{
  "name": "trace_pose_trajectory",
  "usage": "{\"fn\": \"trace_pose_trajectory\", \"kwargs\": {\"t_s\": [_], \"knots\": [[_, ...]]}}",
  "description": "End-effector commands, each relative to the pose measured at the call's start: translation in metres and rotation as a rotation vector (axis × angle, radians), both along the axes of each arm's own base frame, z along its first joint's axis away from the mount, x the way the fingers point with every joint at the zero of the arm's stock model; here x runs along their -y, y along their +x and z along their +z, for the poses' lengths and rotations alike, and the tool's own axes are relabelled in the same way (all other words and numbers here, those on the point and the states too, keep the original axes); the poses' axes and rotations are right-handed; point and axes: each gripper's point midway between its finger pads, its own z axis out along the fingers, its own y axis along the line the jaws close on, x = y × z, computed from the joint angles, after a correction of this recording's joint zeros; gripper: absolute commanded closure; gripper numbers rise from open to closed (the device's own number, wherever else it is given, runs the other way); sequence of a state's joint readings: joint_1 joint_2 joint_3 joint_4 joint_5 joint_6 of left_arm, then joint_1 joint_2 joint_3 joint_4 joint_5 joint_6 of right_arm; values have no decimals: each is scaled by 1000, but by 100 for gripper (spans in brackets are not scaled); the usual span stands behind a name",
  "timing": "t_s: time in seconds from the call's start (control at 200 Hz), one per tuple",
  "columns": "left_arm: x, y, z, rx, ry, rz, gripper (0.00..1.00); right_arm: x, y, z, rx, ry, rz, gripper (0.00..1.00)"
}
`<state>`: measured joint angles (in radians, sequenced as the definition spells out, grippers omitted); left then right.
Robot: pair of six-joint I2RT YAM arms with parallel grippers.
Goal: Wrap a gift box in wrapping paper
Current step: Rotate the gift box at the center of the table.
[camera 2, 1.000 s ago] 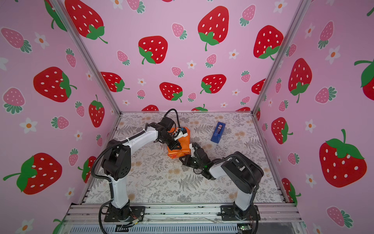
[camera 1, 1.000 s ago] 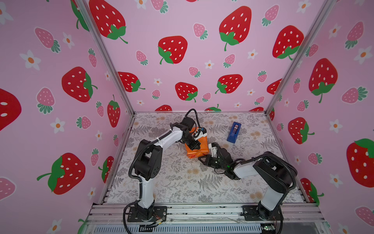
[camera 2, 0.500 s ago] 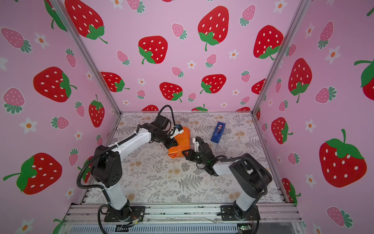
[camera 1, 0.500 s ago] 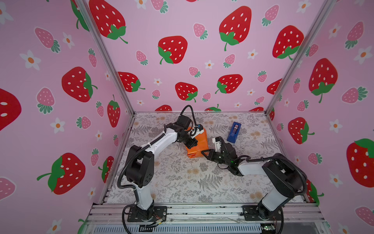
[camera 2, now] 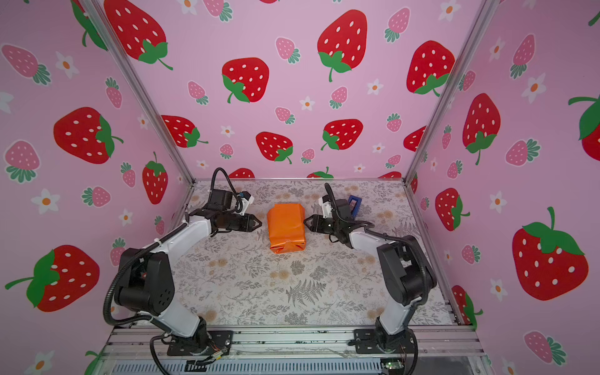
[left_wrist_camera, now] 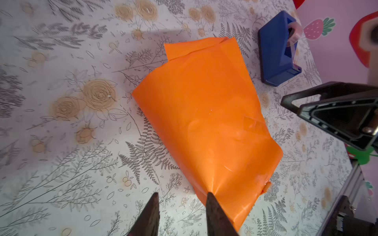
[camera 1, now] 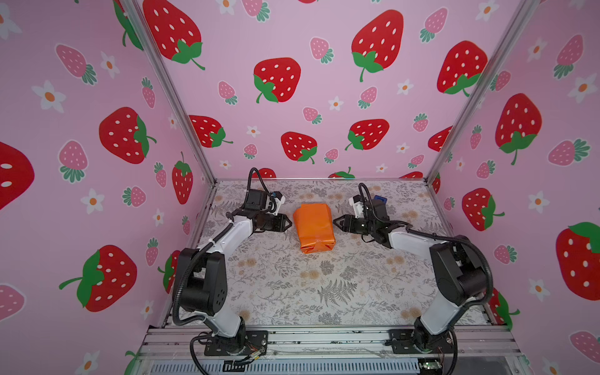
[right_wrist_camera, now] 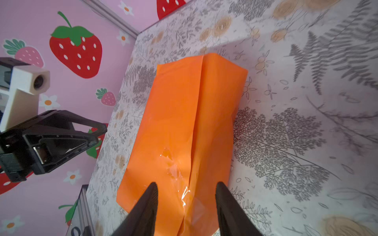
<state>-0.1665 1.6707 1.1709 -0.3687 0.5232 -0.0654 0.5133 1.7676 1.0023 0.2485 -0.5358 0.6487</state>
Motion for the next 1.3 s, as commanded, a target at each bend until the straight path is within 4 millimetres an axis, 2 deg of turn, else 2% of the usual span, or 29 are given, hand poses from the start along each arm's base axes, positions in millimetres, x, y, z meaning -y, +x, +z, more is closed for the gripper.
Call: {"fn": "trace_pose_trajectory", "kwargs": {"t_s": [0.0,0.05,0.175,0.29,0.34,0.39,0.445,0.505,0.65,0.72,0.85,0.92,1.011,1.101,1.201,1.296], "knots": [[15,7,-3,-57,-162,-12,56,-13,-28,-20,-99,-14,139,53],[18,13,-7,-81,-189,-18,55,-19,-36,-24,-115,-10,154,56],[27,25,-15,-134,-234,-39,53,-43,-70,-24,-145,3,219,66],[29,36,-24,-172,-233,-41,53,-58,-104,-6,-152,48,230,71],[32,37,-28,-191,-240,-60,53,-64,-121,3,-156,76,254,71],[36,38,-29,-201,-257,-83,54,-62,-131,10,-161,85,253,68],[43,38,-28,-210,-290,-116,54,-49,-133,15,-155,72,208,63],[52,35,-26,-226,-324,-156,55,-25,-126,21,-125,46,134,59],[86,26,-24,-254,-348,-278,55,51,-87,29,-72,-14,-51,54],[107,18,-25,-275,-345,-342,56,82,-71,30,-65,-27,-96,53],[145,0,-20,-296,-343,-475,57,125,-50,25,-83,-38,-151,49],[164,-16,-13,-297,-343,-562,57,142,-45,19,-97,-18,-159,49],[181,-39,-5,-299,-341,-679,58,148,-46,11,-128,11,-130,43],[189,-56,4,-301,-319,-756,59,141,-60,0,-189,60,-59,41],[185,-54,9,-269,-283,-747,60,134,-79,-9,-242,132,-23,40],[174,-43,18,-197,-241,-693,60,131,-95,-14,-271,173,-6,40]]}}
